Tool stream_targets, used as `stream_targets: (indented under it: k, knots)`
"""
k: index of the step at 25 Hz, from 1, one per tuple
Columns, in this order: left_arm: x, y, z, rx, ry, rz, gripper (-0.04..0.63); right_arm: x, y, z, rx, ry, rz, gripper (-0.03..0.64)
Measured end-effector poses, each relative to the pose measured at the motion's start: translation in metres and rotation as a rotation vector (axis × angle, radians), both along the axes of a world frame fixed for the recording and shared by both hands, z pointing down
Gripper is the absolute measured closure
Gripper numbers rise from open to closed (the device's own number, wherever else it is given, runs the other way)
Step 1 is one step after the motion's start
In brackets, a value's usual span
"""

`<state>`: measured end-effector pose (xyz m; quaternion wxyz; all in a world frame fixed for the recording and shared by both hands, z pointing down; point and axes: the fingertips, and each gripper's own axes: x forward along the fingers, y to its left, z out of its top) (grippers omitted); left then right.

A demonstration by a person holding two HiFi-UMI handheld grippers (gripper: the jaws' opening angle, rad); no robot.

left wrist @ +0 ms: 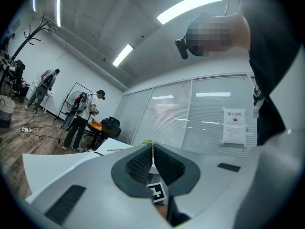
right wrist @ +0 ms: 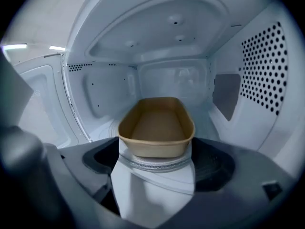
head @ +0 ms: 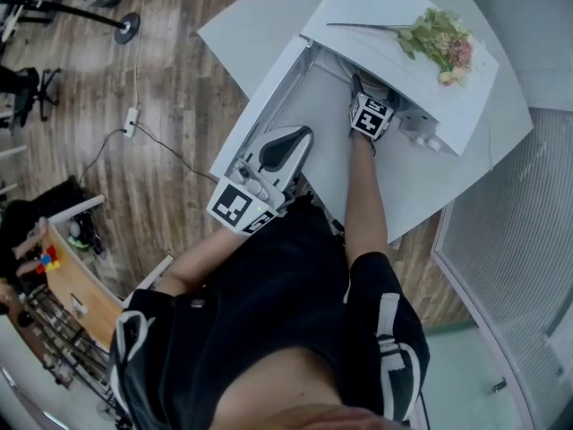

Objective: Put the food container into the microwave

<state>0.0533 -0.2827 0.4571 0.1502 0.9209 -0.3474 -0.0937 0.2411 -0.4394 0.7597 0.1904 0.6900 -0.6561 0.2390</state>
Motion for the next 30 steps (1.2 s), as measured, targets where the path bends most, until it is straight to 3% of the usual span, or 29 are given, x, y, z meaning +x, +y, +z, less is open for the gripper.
stream_targets:
  k: [6,10,11,13,20,24,30]
  knots:
    - [0.002,0.017,-0.017,0.033,-0.002,0.014,0.566,-0.014,0.043,-0.036,0.038,-0.010,-0.018,0.146]
    - [0.006,0.043,-0.031,0.070,-0.010,0.015,0.566,-0.034,0.108,-0.091,0.079,-0.136,-0.078,0.161]
    - [0.007,0.051,-0.034,0.080,-0.013,0.013,0.566,-0.037,0.125,-0.109,0.099,-0.159,-0.088,0.195]
    - [0.005,0.070,-0.040,0.098,-0.021,0.002,0.566,-0.040,0.160,-0.147,0.154,-0.163,-0.103,0.329]
    - [-0.018,0.129,-0.054,0.138,-0.053,-0.050,0.566,-0.049,0.261,-0.244,0.309,-0.144,-0.150,0.547]
    - [-0.032,0.142,-0.059,0.153,-0.063,-0.058,0.566,-0.056,0.297,-0.270,0.333,-0.148,-0.130,0.587]
    - [-0.050,0.145,-0.066,0.178,-0.068,-0.040,0.566,-0.076,0.320,-0.297,0.357,-0.127,-0.133,0.593]
